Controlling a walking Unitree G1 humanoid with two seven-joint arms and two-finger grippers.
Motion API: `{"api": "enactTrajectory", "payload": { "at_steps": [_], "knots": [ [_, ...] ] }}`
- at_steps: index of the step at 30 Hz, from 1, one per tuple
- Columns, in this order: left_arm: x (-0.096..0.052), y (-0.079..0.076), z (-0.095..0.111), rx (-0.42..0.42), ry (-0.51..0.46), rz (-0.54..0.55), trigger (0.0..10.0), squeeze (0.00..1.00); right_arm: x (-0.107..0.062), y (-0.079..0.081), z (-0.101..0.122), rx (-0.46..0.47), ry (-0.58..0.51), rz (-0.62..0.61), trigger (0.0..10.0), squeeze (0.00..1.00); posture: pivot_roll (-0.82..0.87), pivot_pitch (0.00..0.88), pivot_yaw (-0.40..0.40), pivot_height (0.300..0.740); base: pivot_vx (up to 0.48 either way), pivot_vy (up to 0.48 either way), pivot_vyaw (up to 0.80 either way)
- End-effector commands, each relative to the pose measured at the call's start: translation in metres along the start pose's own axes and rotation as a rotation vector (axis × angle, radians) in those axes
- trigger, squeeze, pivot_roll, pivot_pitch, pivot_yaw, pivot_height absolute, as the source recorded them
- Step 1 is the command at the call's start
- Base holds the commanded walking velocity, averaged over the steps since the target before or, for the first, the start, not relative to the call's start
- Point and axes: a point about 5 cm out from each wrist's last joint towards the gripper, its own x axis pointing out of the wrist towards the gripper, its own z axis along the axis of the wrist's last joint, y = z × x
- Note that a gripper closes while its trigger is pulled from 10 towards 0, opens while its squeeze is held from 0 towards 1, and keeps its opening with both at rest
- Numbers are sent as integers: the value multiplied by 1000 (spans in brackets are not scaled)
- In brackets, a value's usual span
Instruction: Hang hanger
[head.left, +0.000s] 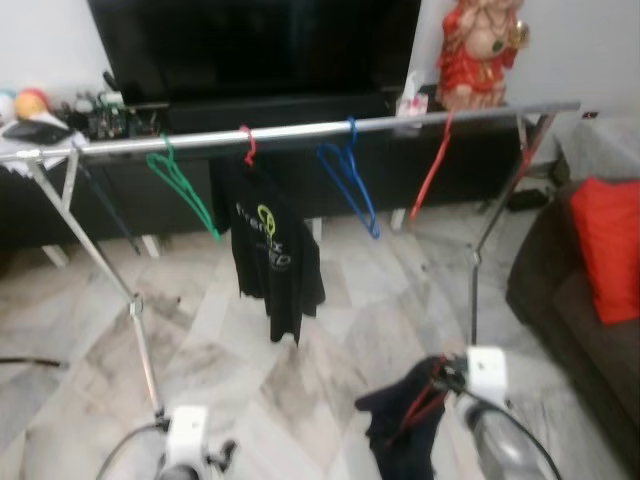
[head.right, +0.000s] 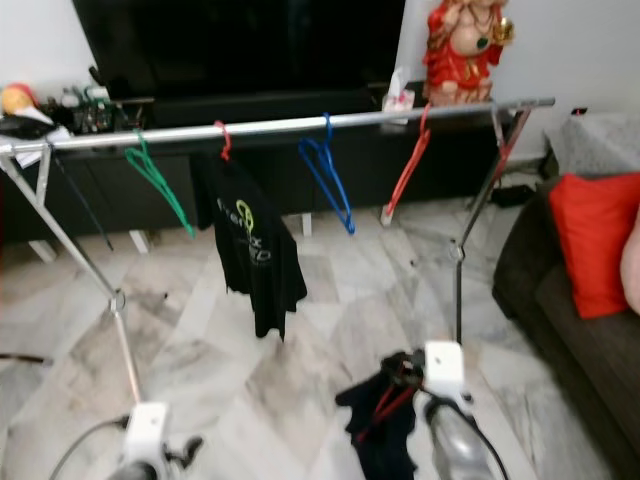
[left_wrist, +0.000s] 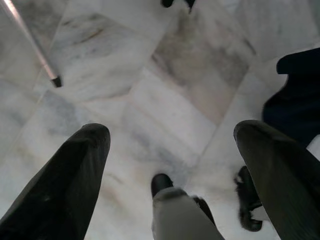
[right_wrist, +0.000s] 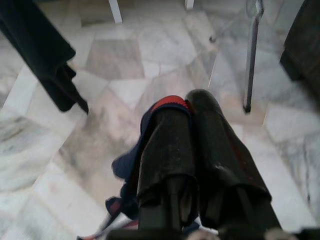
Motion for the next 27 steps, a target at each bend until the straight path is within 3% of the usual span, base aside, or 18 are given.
{"api": "enactTrajectory", "payload": {
  "at_steps": [1, 14, 27],
  "knots": [
    [-2, 12, -3, 10, 18, 31, 10000, 0, 5, 9, 8, 1, -34, 24, 10000, 0, -109, 0, -46, 740, 300, 0, 463],
    [-2, 12, -2, 8, 17, 33, 10000, 0, 1, 8, -2, 8, 16, 26, 10000, 0, -108, 0, -46, 740, 303, 0, 643],
    [-2, 9, -5, 20, 33, 8, 10000, 0, -7, 7, -28, 26, 163, 6, 10000, 0, -106, 0, -45, 740, 303, 0, 0]
  ]
}}
